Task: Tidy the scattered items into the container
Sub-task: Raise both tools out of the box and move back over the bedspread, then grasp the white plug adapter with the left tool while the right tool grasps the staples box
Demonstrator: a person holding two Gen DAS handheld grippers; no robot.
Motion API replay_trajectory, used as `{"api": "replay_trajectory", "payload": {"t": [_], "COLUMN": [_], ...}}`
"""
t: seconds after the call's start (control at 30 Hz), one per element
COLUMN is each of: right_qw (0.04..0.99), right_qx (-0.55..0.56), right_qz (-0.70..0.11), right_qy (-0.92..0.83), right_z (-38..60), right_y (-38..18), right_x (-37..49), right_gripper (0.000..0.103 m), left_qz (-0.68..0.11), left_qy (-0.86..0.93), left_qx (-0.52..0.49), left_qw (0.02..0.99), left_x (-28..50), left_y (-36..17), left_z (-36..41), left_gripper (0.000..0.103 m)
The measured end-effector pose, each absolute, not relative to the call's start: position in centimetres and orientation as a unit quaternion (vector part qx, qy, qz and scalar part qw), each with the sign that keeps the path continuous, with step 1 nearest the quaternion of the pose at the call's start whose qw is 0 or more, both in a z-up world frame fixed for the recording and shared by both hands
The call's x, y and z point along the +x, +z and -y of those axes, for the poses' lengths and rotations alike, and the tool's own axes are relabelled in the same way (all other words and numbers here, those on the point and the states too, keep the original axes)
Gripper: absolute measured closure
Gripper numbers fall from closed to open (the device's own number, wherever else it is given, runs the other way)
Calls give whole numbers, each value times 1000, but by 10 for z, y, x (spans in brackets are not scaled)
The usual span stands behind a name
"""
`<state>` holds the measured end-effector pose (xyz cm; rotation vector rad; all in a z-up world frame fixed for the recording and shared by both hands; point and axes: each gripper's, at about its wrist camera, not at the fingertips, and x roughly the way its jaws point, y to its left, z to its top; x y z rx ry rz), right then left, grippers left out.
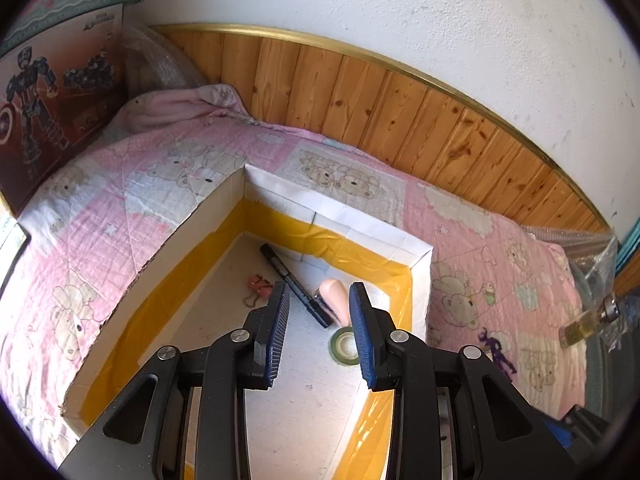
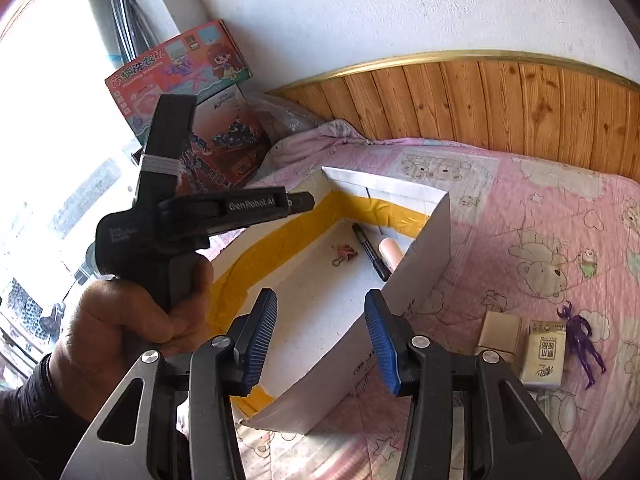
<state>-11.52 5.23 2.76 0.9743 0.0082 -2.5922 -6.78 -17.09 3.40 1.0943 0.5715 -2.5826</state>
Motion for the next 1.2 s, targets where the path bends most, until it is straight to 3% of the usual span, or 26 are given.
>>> {"api": "replay_trajectory", "payload": {"t": [0.3, 0.53, 0.73, 1.03, 1.2], "right_qw": [175, 74, -7, -54, -42], "right_qx": [332, 322, 393, 515, 514], "right_qz": [30, 75, 79, -44, -50], "right_qy": [-926, -941, -916, -854, -855], "right_z": [-84, -157, -209, -226, -233], "right_y": [44, 56, 20, -63, -70], "right_x": [-101, -89, -85, -84, -85], "right_gripper": [55, 55, 55, 55, 61], "left_qz": [-175, -123, -109, -106, -105], "left_qy": [-912, -917, -890, -856, -845], "left_qx": [355, 378, 437, 502, 521], "left_qw": [106, -11, -62, -64, -51], "left_x": [-39, -40, -50, -71, -83], "left_y": [56, 52, 14, -46, -67], "left_z": [148, 70, 18, -4, -8], "left_gripper": [70, 70, 70, 67, 65]}}
